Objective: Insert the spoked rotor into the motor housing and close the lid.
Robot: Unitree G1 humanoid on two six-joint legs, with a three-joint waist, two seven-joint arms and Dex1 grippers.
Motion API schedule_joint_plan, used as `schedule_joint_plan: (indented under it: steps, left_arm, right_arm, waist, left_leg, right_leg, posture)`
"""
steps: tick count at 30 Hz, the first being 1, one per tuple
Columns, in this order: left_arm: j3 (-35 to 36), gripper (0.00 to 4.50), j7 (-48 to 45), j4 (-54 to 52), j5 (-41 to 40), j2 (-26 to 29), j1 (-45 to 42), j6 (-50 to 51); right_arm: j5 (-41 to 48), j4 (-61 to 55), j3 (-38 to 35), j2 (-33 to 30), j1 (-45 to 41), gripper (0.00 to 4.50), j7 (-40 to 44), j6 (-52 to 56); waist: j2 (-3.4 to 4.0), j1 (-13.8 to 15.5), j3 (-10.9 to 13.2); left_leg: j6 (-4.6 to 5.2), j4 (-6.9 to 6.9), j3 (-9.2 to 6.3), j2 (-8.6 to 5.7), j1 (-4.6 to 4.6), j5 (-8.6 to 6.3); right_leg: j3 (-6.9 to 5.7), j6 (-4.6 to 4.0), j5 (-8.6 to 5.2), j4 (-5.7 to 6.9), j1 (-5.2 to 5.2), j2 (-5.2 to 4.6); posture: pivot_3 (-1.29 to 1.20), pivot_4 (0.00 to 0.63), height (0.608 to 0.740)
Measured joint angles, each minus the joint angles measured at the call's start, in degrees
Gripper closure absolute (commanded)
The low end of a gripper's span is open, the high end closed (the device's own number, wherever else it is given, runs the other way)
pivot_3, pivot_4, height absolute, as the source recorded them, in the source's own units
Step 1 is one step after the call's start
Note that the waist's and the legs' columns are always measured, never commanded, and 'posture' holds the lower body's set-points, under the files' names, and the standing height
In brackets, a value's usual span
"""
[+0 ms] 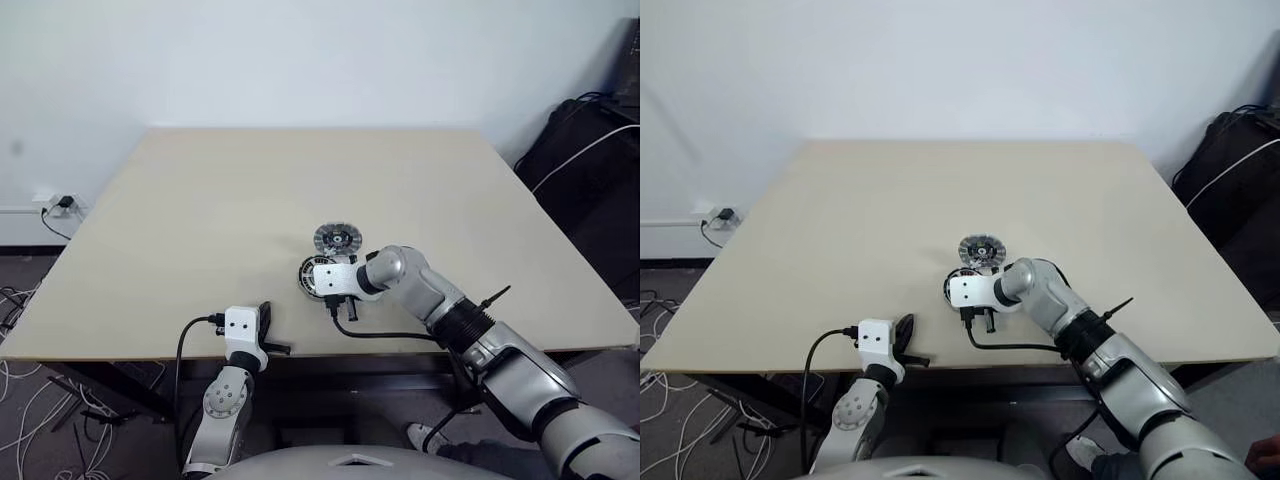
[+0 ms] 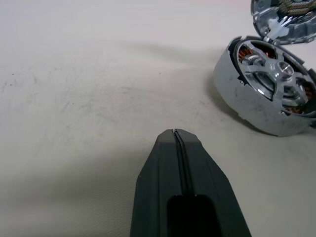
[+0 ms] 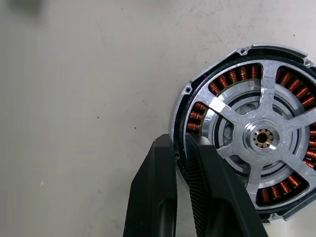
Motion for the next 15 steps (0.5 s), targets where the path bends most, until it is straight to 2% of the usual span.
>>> schedule_joint_plan:
  steps: [7, 15]
  left_arm:
    - [0.0, 4.5, 0.0, 0.0, -0.6, 0.0, 0.0, 0.0]
    - [0.0, 4.5, -0.1, 0.0, -0.7, 0.0, 0.0, 0.1]
  right_arm:
    - [0.9, -2.7, -3.5, 0.9, 3.7, 4.43, -1.5, 2.6]
    - [2.5, -14.2, -7.7, -0.7, 12.2, 4.43, -4.0, 10.8]
  waist:
    - [0.01, 0.1, 0.0]
    - [0.02, 0.3, 0.0]
  left_leg:
    - [0.0, 0.0, -0.01, 0.0, 0.0, 0.0]
    - [0.03, 0.0, -0.07, -0.04, -0.04, -0.02]
  right_leg:
    - [-0.01, -0.01, -0.01, 0.0, 0.01, 0.01]
    - [-0.02, -0.02, -0.02, -0.02, -0.01, -0.02]
  posture:
    - [0.0, 0.0, 0.74]
    - [0.0, 0.0, 0.74]
